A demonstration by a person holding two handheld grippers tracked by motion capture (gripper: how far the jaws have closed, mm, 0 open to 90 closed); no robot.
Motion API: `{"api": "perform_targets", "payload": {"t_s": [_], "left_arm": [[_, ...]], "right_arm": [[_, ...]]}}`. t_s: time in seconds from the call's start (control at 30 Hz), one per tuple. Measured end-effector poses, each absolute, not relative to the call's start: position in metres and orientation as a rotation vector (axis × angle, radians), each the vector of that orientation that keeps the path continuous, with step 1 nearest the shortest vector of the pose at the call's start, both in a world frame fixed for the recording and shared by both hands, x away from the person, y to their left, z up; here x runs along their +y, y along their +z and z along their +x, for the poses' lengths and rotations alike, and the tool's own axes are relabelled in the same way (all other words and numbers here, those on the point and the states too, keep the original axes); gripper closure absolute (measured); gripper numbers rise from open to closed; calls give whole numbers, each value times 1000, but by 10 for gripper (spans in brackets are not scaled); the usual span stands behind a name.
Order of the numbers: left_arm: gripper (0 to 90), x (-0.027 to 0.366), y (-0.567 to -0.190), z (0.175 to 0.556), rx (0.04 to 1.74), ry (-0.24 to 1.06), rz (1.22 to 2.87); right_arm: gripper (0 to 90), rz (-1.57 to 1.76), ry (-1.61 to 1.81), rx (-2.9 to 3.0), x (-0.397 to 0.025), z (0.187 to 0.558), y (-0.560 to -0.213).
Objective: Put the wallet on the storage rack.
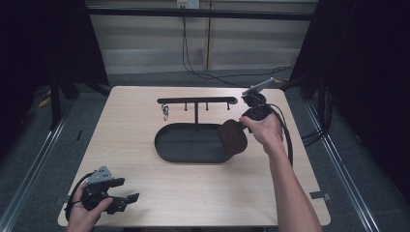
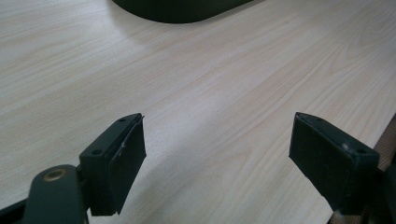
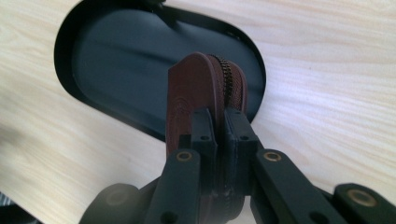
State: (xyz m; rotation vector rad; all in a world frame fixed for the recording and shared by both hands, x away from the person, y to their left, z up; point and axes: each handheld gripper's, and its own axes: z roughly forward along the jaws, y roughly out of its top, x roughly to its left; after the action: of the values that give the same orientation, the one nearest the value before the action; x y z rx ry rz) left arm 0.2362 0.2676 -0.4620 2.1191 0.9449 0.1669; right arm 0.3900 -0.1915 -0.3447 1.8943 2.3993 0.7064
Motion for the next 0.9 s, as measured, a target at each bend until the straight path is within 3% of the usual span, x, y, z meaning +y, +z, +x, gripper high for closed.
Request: {"api": "perform_targets", "payload": {"t_s": [0.33,0.9], "left_arm": [[182,270,-462,238,959,175,2118],[182,272,-463,240,968,162,2106]], "right_arm": [[839,1972,825,2339,-193,398,-357],[838,2086,974,2241,-194,407,-409]]}}
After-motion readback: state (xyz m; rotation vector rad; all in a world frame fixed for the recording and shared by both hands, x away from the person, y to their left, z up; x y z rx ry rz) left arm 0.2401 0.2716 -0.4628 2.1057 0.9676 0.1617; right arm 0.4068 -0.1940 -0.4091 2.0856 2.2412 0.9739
